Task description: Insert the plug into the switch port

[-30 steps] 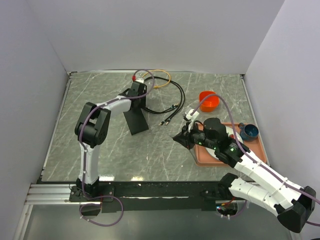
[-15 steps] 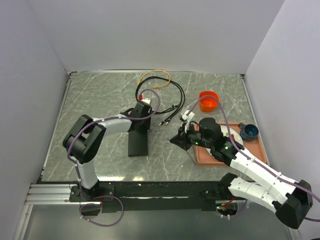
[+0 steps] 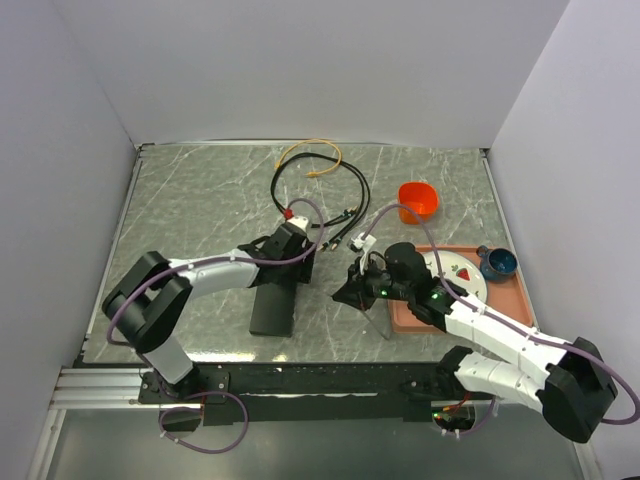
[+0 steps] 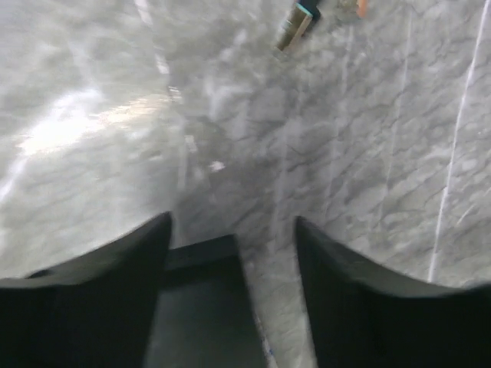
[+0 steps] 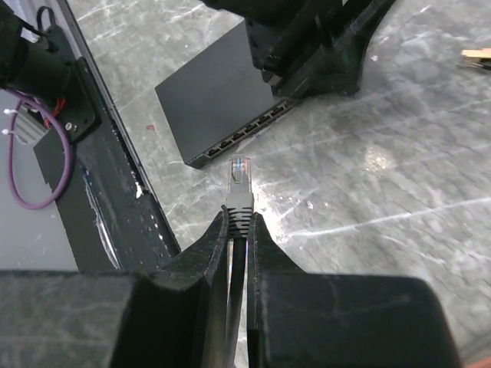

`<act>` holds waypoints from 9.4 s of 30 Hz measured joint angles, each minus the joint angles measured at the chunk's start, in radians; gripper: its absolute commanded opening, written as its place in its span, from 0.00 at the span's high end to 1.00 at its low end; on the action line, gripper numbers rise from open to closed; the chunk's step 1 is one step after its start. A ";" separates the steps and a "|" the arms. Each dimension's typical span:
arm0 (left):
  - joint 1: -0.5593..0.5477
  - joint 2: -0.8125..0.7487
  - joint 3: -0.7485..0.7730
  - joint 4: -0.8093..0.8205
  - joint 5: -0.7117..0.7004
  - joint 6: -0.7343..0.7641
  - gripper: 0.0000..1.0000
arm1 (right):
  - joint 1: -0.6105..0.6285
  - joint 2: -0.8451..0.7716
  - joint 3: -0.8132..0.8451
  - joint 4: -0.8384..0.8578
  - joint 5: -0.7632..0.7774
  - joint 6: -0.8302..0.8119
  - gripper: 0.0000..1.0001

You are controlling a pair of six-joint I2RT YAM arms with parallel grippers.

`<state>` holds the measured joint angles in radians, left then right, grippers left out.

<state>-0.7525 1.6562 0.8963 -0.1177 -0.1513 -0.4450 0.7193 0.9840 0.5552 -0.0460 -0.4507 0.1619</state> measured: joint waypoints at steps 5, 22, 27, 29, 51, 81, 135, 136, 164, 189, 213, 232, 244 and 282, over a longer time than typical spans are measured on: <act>0.023 -0.106 0.000 -0.053 -0.077 -0.037 0.14 | 0.000 0.021 -0.035 0.069 -0.019 0.034 1.00; 0.322 -0.517 -0.309 -0.079 0.132 -0.150 0.15 | 0.147 0.186 -0.069 0.203 0.158 0.082 1.00; 0.324 -0.530 -0.403 -0.064 0.211 -0.200 0.16 | 0.194 0.257 -0.142 0.379 0.196 0.051 1.00; 0.324 -0.533 -0.431 -0.051 0.235 -0.216 0.16 | 0.206 0.280 -0.195 0.468 0.185 0.026 1.00; 0.336 -0.295 -0.399 0.235 0.417 -0.251 0.21 | 0.320 0.519 -0.300 0.937 0.268 -0.101 1.00; 0.365 -0.333 -0.466 0.302 0.476 -0.256 0.22 | 0.650 0.747 -0.280 1.206 0.810 -0.171 1.00; 0.374 -0.346 -0.550 0.441 0.532 -0.307 0.27 | 0.739 0.904 -0.220 1.344 0.903 -0.232 1.00; 0.374 -0.352 -0.558 0.447 0.531 -0.310 0.27 | 0.740 0.905 -0.219 1.345 0.905 -0.232 1.00; 0.277 -0.482 -0.667 0.505 0.313 -0.396 0.30 | 0.767 0.900 -0.161 1.247 1.064 -0.156 1.00; 0.127 -0.490 -0.681 0.532 0.109 -0.510 0.29 | 0.694 0.819 -0.216 1.188 0.994 -0.007 1.00; 0.020 -0.403 -0.671 0.619 -0.074 -0.536 0.42 | 0.671 0.809 -0.215 1.166 0.988 -0.048 1.00; -0.042 -0.247 -0.561 0.628 -0.233 -0.461 0.57 | 0.546 0.769 -0.193 1.081 0.897 -0.208 1.00; -0.048 -0.206 -0.468 0.523 -0.240 -0.388 0.57 | 0.439 0.699 -0.183 0.971 0.687 -0.240 1.00; -0.058 -0.117 -0.433 0.634 -0.196 -0.263 0.69 | 0.320 0.712 -0.255 1.115 0.408 -0.367 1.00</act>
<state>-0.8101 1.5391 0.4637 0.5163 -0.3477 -0.7078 1.0393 1.6962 0.3000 1.0687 -0.0429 -0.2047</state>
